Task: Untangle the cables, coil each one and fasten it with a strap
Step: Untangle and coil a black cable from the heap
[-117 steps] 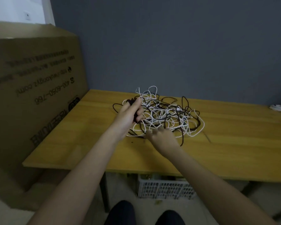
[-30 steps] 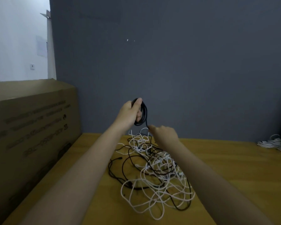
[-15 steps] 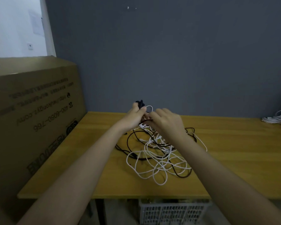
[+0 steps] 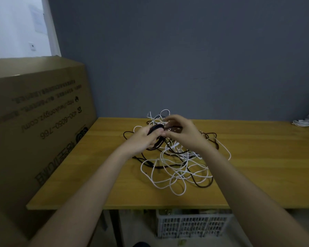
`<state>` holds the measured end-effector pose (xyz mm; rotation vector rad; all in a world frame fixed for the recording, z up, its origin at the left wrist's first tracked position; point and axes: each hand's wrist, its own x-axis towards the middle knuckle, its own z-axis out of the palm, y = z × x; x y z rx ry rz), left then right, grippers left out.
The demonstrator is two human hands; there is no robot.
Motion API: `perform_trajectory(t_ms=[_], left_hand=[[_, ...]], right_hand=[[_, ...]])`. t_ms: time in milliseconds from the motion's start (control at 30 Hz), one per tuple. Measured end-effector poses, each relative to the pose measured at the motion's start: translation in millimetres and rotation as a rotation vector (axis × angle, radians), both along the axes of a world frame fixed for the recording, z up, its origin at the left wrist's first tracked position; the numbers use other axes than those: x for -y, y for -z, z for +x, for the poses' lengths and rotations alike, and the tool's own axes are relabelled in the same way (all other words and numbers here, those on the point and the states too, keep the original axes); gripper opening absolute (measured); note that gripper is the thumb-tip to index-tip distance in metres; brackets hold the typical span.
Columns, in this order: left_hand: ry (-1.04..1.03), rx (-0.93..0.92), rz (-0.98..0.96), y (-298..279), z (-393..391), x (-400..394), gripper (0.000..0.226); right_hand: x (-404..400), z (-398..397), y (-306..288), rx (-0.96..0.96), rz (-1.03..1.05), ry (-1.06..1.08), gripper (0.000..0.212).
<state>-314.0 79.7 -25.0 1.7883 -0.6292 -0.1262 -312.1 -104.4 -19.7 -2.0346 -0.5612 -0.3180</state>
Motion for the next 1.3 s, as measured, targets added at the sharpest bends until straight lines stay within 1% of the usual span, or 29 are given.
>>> perform_trajectory(t_ms=[67, 100, 133, 167, 200, 267, 300, 333, 367, 400, 433, 467, 533, 600, 633, 667, 767, 800, 867, 900, 967, 1033, 1133, 1167, 1200, 1267, 1300], left_hand=[[-0.060, 0.021, -0.070, -3, 2, 1, 0.021], [-0.096, 0.031, -0.114, -5, 2, 2, 0.023], [-0.133, 0.037, -0.166, -7, 4, 2, 0.025], [-0.172, 0.042, -0.215, -10, 5, 2, 0.026], [-0.208, 0.040, -0.258, -13, 6, 3, 0.026], [-0.244, 0.055, -0.300, -22, 9, 6, 0.027], [-0.248, 0.066, -0.307, -28, 12, 9, 0.027], [-0.251, 0.070, -0.314, -37, 14, 14, 0.028], [-0.257, 0.082, -0.324, -47, 18, 18, 0.028], [-0.264, 0.100, -0.325, -58, 23, 22, 0.028], [-0.275, 0.133, -0.300, -71, 29, 26, 0.029], [-0.288, 0.179, -0.243, -86, 35, 30, 0.030], [-0.309, 0.278, -0.132, -112, 45, 37, 0.035], [-0.321, 0.318, -0.128, -132, 51, 43, 0.036], [-0.322, 0.326, -0.147, -137, 53, 45, 0.035], [-0.317, 0.318, -0.154, -138, 54, 46, 0.035], [-0.249, 0.223, -0.103, -115, 51, 45, 0.032], [-0.231, 0.188, -0.067, -103, 48, 44, 0.033], [-0.197, 0.124, -0.032, -81, 42, 39, 0.037], [-0.182, 0.100, -0.034, -72, 40, 38, 0.040], [-0.150, 0.057, -0.043, -57, 36, 38, 0.041], [-0.120, 0.012, -0.117, -47, 33, 41, 0.039], [-0.142, -0.041, -0.351, -39, 31, 44, 0.036], [-0.150, -0.063, -0.443, -37, 31, 44, 0.036], [-0.153, -0.085, -0.514, -36, 31, 45, 0.036], [-0.151, -0.119, -0.578, -32, 32, 47, 0.036], [-0.154, -0.125, -0.590, -28, 33, 48, 0.036]], right_hand=[[2, -3, 9, -0.048, 0.162, 0.004, 0.041], [4, -3, 13, -0.050, 0.212, 0.040, 0.039], [6, -4, 18, -0.053, 0.230, 0.099, 0.032], [9, -4, 21, -0.041, 0.202, 0.176, 0.023], [11, -4, 24, -0.022, 0.145, 0.244, 0.014], [17, 4, 21, 0.102, -0.089, 0.374, 0.019], [19, 13, 14, 0.185, -0.264, 0.442, 0.021], [23, 26, 1, 0.245, -0.423, 0.502, 0.021], [26, 38, -20, 0.265, -0.518, 0.556, 0.021], [27, 49, -49, 0.262, -0.543, 0.613, 0.022], [27, 56, -83, 0.274, -0.506, 0.669, 0.023], [26, 59, -118, 0.315, -0.406, 0.716, 0.022], [17, 56, -177, 0.507, -0.145, 0.731, 0.020], [3, 47, -196, 0.741, 0.064, 0.632, 0.018], [1, 46, -190, 0.774, 0.122, 0.591, 0.018], [4, 48, -178, 0.731, 0.150, 0.565, 0.019], [24, 61, -123, 0.324, 0.132, 0.577, 0.022], [28, 60, -106, 0.260, 0.155, 0.572, 0.023], [31, 54, -78, 0.310, 0.195, 0.579, 0.025], [31, 52, -66, 0.310, 0.170, 0.583, 0.026], [30, 51, -48, 0.164, 0.095, 0.553, 0.027], [28, 51, -31, 0.040, 0.078, 0.452, 0.026], [15, 43, -6, 0.020, 0.047, 0.305, 0.019], [11, 41, 5, -0.001, -0.005, 0.267, 0.020], [7, 38, 17, -0.031, -0.068, 0.229, 0.028], [3, 30, 39, -0.086, -0.188, 0.165, 0.042], [1, 25, 47, -0.101, -0.246, 0.142, 0.045]])
